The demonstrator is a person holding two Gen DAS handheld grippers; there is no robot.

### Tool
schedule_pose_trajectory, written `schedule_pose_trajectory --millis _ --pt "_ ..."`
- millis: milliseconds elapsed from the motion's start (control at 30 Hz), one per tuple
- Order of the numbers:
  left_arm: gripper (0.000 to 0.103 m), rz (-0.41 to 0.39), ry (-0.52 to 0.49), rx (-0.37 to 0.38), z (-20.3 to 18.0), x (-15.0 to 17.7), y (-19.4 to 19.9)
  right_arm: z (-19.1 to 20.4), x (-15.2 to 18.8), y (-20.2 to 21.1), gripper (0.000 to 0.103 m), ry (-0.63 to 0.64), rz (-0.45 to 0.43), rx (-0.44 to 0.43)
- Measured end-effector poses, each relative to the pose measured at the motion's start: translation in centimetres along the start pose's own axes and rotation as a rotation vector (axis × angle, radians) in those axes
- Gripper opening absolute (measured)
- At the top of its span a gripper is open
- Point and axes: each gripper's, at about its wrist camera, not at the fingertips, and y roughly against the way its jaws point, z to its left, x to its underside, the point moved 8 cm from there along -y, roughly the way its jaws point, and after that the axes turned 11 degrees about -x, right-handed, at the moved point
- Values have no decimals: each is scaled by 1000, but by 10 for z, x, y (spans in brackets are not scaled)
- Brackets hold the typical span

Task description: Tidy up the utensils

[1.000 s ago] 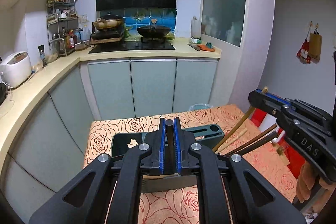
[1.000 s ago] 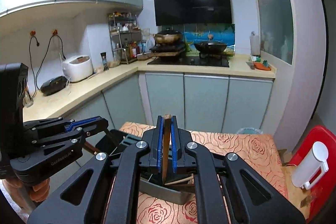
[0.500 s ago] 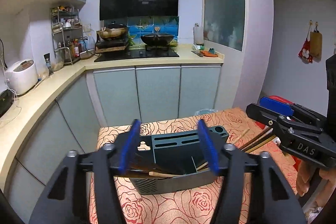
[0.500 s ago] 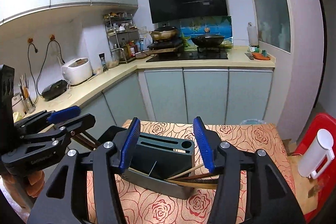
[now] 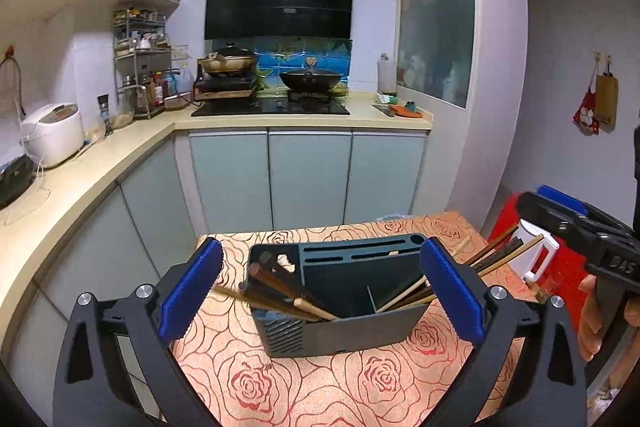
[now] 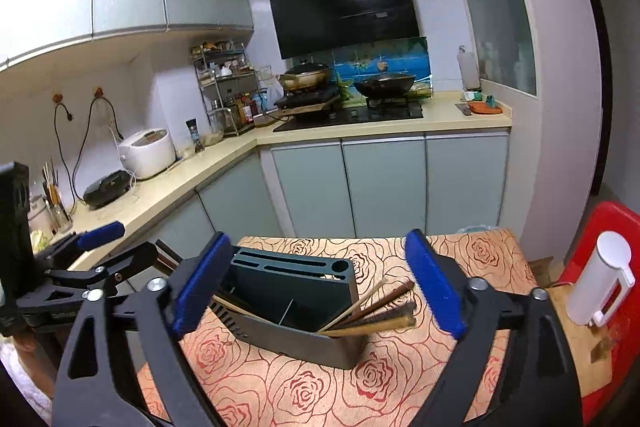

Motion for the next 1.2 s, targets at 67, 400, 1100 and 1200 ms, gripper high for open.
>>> schedule_pose_trajectory --millis 67,400,1100,1200 --pt "96 4 3 -9 3 5 2 0 4 5 92 -9 1 -5" --pt "96 31 -24 -80 10 60 13 6 49 24 96 -10 44 6" --pt "96 66 -9 -140 3 137 15 25 138 11 96 90 115 132" --pt "96 67 2 -142 4 140 15 25 140 10 96 90 110 141"
